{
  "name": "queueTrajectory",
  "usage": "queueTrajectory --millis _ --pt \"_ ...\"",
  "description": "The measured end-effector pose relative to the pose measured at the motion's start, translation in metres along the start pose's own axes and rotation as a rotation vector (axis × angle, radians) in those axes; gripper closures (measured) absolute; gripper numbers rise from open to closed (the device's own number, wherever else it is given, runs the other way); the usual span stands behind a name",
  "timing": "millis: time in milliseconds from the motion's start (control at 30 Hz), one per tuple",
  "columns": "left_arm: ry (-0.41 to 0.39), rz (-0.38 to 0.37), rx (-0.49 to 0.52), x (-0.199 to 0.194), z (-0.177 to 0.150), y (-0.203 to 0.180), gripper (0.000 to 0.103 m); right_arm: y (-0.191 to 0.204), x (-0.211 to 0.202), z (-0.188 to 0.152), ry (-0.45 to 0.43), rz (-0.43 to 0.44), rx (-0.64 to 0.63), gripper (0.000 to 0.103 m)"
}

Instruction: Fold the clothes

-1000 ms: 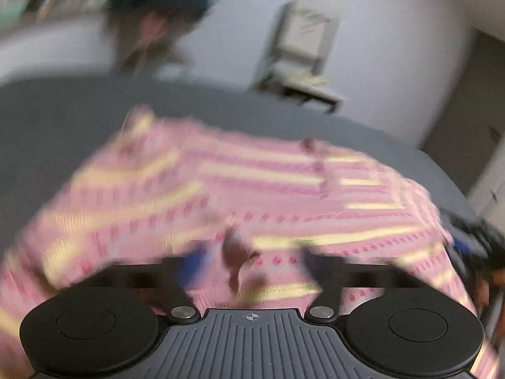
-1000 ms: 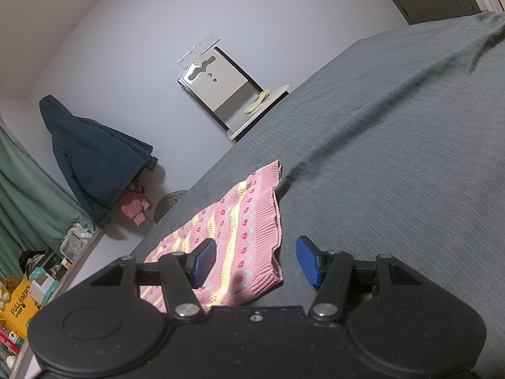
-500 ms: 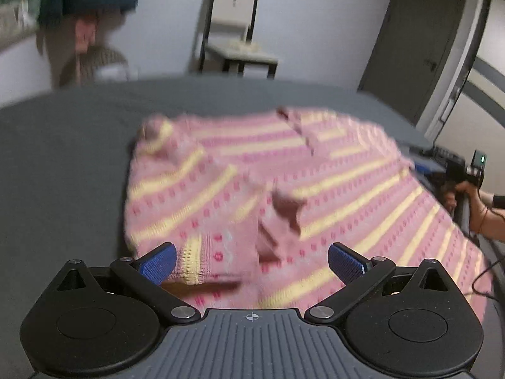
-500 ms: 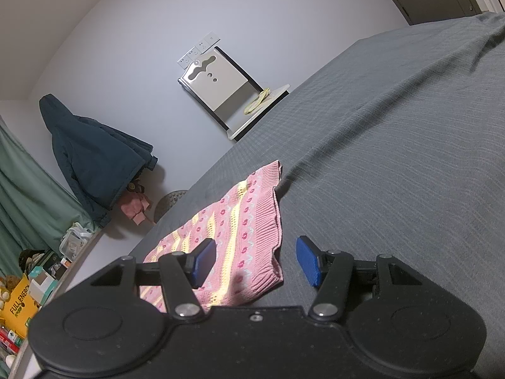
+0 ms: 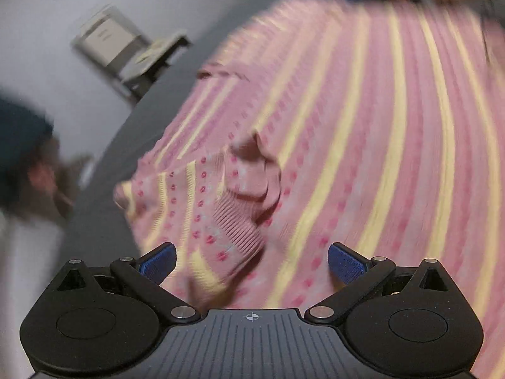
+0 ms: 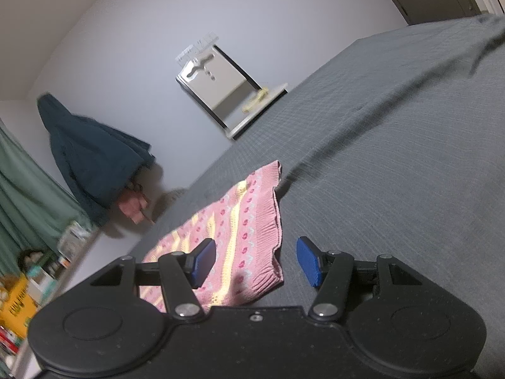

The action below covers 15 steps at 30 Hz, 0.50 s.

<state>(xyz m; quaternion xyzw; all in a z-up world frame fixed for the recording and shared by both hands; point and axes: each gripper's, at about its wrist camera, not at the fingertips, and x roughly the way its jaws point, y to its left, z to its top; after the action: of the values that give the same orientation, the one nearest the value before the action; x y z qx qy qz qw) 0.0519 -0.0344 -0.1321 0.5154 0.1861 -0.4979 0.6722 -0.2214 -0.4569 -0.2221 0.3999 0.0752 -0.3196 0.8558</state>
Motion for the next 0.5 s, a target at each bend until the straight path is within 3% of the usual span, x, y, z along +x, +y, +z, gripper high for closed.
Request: queueTrajectory --millis 100,167,267,367,400,500 --pt "0.047 0.074 0.172 -0.005 0.006 -0.010 0.001 0.032 -0.018 0.003 -0.079 -0.054 -0.163 0.048" --pt "0.069 0.127 0.260 -0.009 0.009 -0.015 0.001 0.070 -0.021 0.001 -0.070 -0.014 -0.282 0.048" --pt "0.096 0.186 0.386 -0.008 0.008 -0.024 0.005 0.142 -0.004 -0.022 0.121 0.133 -0.430 0.048" --pt "0.124 0.237 0.527 0.002 0.005 -0.037 0.035 0.213 0.014 -0.069 0.382 0.299 -0.489 0.051" --pt "0.135 0.254 0.581 0.007 0.003 -0.041 0.051 0.233 0.019 -0.086 0.444 0.324 -0.491 0.052" --pt "0.141 0.261 0.667 0.004 -0.004 -0.054 0.055 0.270 0.034 -0.119 0.594 0.348 -0.408 0.053"
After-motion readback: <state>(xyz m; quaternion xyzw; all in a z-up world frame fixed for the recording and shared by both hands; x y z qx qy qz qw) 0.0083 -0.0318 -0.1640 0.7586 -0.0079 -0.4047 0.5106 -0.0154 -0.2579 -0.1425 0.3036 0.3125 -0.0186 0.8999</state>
